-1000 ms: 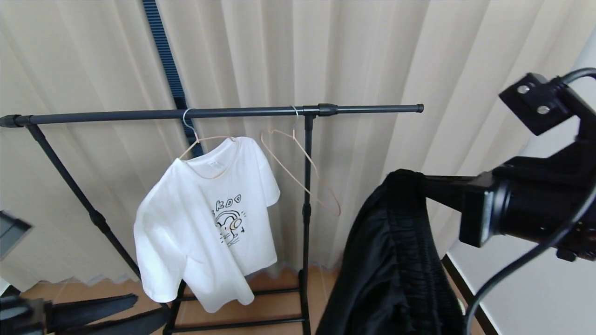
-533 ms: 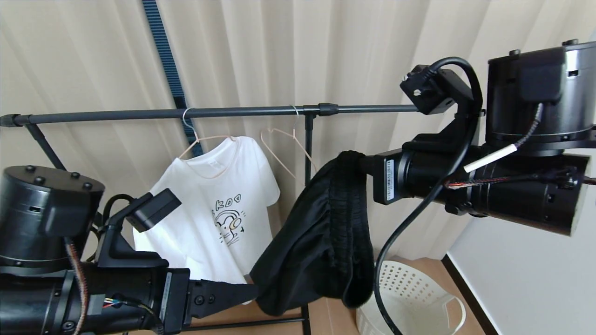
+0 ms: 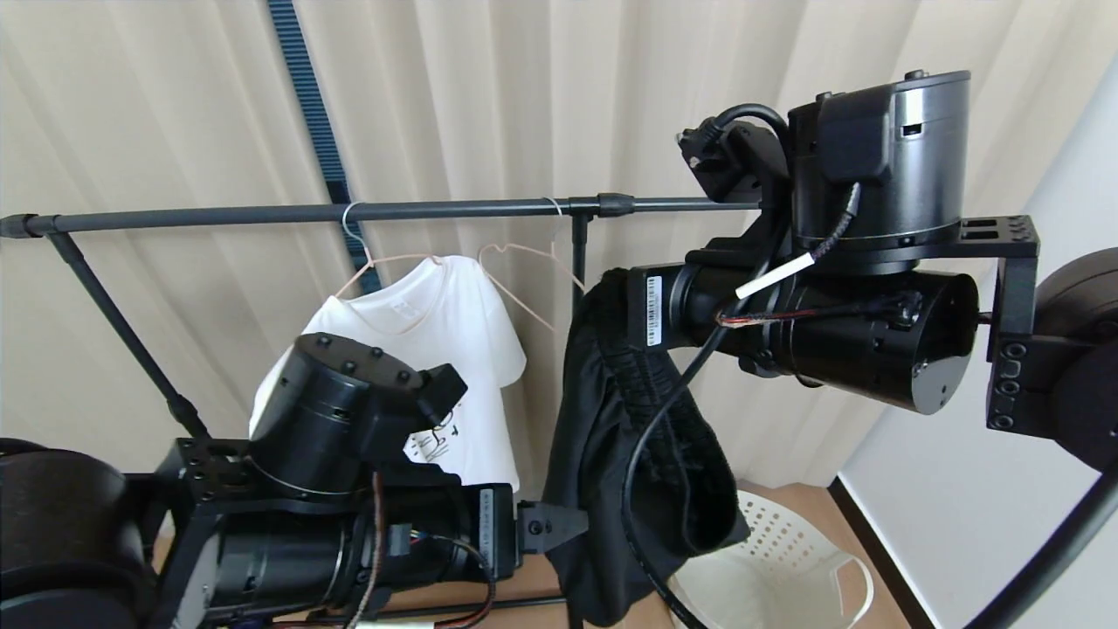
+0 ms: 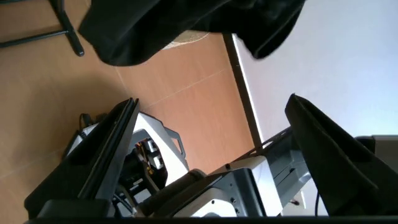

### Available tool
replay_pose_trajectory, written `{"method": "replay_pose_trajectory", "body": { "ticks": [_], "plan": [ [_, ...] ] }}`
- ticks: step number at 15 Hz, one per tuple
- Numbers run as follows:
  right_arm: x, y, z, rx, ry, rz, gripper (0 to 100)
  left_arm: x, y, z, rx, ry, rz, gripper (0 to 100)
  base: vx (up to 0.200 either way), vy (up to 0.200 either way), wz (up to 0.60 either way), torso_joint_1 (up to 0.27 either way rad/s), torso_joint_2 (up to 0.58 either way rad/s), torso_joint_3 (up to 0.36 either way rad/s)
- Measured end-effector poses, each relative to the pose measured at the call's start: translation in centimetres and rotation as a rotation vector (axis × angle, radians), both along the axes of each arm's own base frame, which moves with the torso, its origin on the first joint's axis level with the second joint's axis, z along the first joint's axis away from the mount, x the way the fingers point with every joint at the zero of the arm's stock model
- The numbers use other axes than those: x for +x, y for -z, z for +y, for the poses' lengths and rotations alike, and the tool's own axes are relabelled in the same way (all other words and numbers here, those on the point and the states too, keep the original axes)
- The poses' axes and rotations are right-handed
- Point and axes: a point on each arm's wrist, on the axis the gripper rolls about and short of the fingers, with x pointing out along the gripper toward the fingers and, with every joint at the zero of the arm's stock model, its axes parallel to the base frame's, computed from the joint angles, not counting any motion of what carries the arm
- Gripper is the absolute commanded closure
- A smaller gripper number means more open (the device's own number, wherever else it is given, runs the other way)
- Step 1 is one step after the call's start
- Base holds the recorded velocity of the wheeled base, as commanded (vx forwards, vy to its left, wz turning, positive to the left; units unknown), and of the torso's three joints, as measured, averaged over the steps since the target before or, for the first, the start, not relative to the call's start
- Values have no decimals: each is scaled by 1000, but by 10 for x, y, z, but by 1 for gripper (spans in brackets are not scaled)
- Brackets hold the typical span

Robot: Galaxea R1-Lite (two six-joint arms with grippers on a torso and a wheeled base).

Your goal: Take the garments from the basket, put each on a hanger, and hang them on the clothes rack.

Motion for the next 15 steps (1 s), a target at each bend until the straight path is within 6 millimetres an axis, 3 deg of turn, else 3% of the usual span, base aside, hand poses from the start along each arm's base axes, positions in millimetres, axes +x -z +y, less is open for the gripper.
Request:
{"method": "replay_pose_trajectory", "body": {
  "ticks": [6,12,15],
  "plan": [
    [-7,1,11,3,34,-7,100,12,9,-28,33,-101,4,0,0,0,0,0,0,0],
    [-25,-14,22,50,19,-37,100,40,45,-65,160,-216,-15,0,0,0,0,0,0,0],
    [-30,-21,19,70,17,-49,100,42,58,-81,187,-193,-13,0,0,0,0,0,0,0]
  ]
}}
